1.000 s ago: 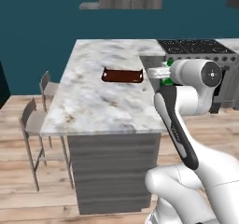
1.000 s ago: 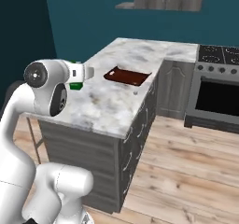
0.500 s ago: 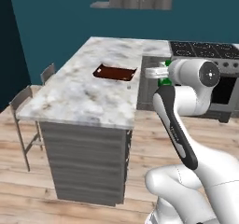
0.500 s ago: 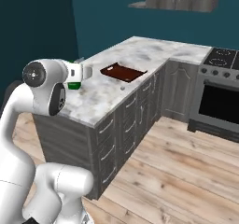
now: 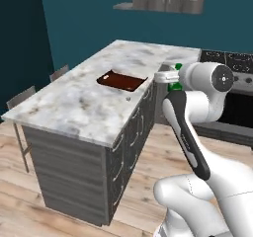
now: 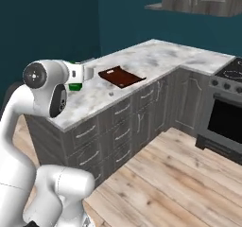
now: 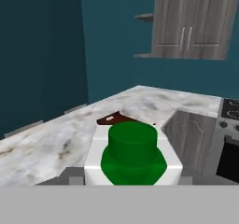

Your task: Take out the milk from the fridge and place it on the tray on the counter. Then take the sugar cube near the tray and place it in the tray.

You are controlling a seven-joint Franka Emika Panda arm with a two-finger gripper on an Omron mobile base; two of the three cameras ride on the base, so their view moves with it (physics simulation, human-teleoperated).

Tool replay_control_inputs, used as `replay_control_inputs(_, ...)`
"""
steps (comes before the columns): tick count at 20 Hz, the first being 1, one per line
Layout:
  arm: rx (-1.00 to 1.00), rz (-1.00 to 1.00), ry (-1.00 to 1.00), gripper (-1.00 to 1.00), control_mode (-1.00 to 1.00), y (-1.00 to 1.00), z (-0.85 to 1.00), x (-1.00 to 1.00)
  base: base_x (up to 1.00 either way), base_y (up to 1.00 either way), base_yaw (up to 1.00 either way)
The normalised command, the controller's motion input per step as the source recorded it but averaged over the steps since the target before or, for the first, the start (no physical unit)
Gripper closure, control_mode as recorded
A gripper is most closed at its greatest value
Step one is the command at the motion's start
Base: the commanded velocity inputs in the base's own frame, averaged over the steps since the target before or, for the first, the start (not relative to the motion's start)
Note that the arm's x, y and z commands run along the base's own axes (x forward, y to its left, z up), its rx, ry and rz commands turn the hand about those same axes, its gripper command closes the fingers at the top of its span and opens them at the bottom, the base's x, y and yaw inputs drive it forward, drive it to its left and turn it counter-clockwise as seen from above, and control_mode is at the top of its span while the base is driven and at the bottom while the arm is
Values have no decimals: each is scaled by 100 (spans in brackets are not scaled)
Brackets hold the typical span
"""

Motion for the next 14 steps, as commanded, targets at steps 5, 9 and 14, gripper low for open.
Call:
replay_control_inputs(5,0,0,0,100,100,0,0,0,48,-98,50)
replay_control_inputs(9,0,0,0,100,100,0,0,0,40,-83,64)
replay_control_inputs(14,0,0,0,100,100,0,0,0,37,-94,59)
